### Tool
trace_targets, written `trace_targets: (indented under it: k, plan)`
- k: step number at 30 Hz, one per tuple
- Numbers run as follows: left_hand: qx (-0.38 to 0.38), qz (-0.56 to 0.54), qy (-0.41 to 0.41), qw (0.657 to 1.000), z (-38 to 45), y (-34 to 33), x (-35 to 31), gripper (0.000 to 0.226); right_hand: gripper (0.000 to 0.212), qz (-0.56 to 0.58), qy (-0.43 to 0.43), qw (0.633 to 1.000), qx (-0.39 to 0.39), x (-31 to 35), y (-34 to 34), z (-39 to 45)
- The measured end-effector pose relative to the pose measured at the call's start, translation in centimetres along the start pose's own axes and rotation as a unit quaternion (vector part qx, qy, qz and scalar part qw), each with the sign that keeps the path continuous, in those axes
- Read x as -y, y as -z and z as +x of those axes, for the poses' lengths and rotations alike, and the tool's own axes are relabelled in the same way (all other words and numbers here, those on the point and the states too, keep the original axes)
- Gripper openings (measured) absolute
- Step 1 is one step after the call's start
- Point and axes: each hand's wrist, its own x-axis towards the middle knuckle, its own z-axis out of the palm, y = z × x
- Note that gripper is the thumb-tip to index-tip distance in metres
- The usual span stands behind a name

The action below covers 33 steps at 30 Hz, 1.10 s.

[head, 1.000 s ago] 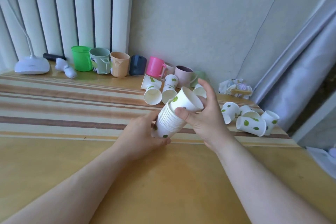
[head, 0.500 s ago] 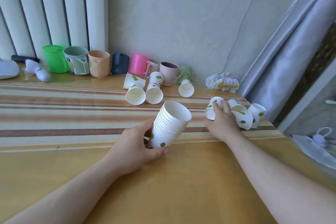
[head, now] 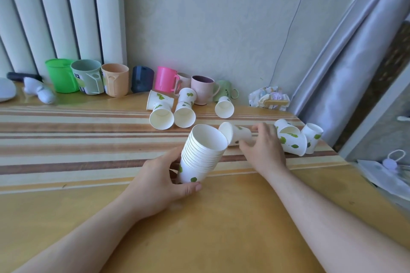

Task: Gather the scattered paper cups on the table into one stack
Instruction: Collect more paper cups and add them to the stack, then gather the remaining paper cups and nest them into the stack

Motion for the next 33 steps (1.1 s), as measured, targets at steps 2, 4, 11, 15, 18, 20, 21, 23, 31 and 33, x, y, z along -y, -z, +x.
trace_targets:
  k: [2, 4, 11, 15, 18, 20, 21, 23, 31, 33]
  plan:
    - [0.002, -0.002, 0.003, 1.000, 0.1, 0.1, 0.0, 0.058, 0.080, 0.001, -0.020, 0.998, 0.056, 1.2, -0.6, 1.6]
    - [0.003, -0.005, 0.005, 1.000, 0.1, 0.1, 0.1, 0.056, 0.094, -0.031, -0.004, 0.989, 0.141, 2.2, -1.5, 2.5]
    - [0.003, -0.011, 0.013, 1.000, 0.3, 0.2, 0.3, 0.053, 0.060, -0.189, 0.086, 0.964, 0.168, 5.5, -3.4, 4.9]
    - [0.004, -0.012, 0.015, 1.000, 0.2, 0.2, 0.3, 0.055, 0.052, -0.120, 0.121, 0.971, 0.165, 6.5, -3.5, 4.0]
    - [0.001, -0.014, 0.017, 1.000, 0.3, 0.2, 0.3, 0.056, 0.074, -0.111, 0.106, 0.973, 0.172, 6.7, -3.0, 2.5]
    - [0.002, -0.014, 0.022, 1.000, 0.3, 0.2, 0.4, 0.055, 0.065, -0.081, 0.069, 0.981, 0.164, 6.5, -2.5, 1.7]
    - [-0.001, -0.014, 0.025, 1.000, 0.3, 0.2, 0.4, 0.055, 0.067, -0.034, 0.041, 0.987, 0.152, 6.3, -2.2, 1.3]
    - [-0.015, -0.013, 0.031, 0.999, 0.2, 0.2, 0.3, 0.057, 0.068, 0.181, -0.055, 0.977, 0.093, 6.2, -1.2, 0.4]
    - [-0.098, 0.046, 0.039, 0.993, 0.1, 0.6, 0.0, 0.066, 0.019, 0.707, -0.180, 0.668, 0.148, 8.7, 4.7, -2.3]
    - [-0.099, 0.062, 0.038, 0.992, 0.1, 0.6, 0.0, 0.071, 0.027, 0.657, -0.113, 0.724, 0.178, 9.2, 5.0, -3.5]
